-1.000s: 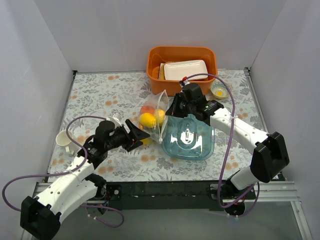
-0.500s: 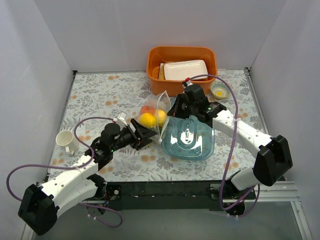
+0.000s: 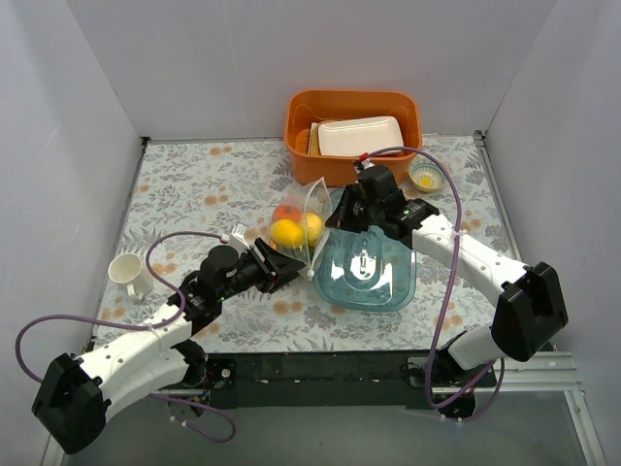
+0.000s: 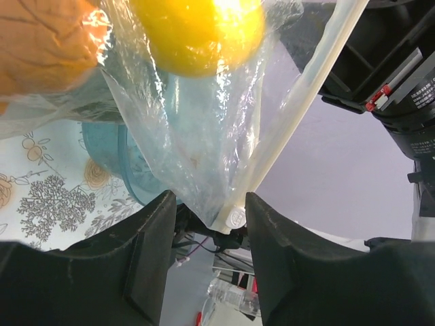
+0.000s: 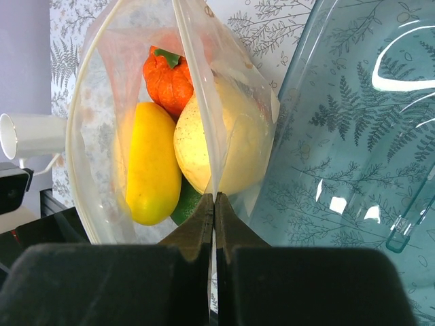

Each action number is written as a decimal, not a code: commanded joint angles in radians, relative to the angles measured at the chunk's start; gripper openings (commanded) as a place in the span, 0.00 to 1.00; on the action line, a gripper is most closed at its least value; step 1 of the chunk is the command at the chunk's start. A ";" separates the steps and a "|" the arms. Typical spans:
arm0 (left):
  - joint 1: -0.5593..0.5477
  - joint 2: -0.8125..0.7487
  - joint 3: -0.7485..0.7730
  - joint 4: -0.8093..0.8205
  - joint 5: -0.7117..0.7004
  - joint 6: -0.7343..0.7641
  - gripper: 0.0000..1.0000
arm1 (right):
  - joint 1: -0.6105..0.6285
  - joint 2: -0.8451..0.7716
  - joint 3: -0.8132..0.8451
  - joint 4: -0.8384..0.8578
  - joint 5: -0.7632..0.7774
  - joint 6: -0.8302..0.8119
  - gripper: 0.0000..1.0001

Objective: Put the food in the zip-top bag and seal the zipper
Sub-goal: Zip the zipper food storage bag at the center of the board.

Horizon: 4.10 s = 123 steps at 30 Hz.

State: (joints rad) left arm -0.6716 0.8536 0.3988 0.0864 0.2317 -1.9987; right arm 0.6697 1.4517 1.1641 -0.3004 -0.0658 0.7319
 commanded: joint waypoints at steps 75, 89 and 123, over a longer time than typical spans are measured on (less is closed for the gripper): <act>-0.028 0.130 0.213 -0.143 -0.008 0.230 0.00 | 0.001 -0.209 -0.172 -0.071 0.092 0.008 0.41; -0.040 0.153 0.317 -0.224 -0.071 0.410 0.00 | 0.140 -0.350 -0.207 -0.007 -0.143 0.233 0.57; -0.057 0.154 0.301 -0.218 -0.081 0.408 0.00 | 0.222 -0.228 -0.170 0.038 -0.146 0.245 0.25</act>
State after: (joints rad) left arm -0.7231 1.0248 0.6830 -0.1501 0.1642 -1.5929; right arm 0.8860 1.2236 0.9535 -0.3092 -0.2024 0.9813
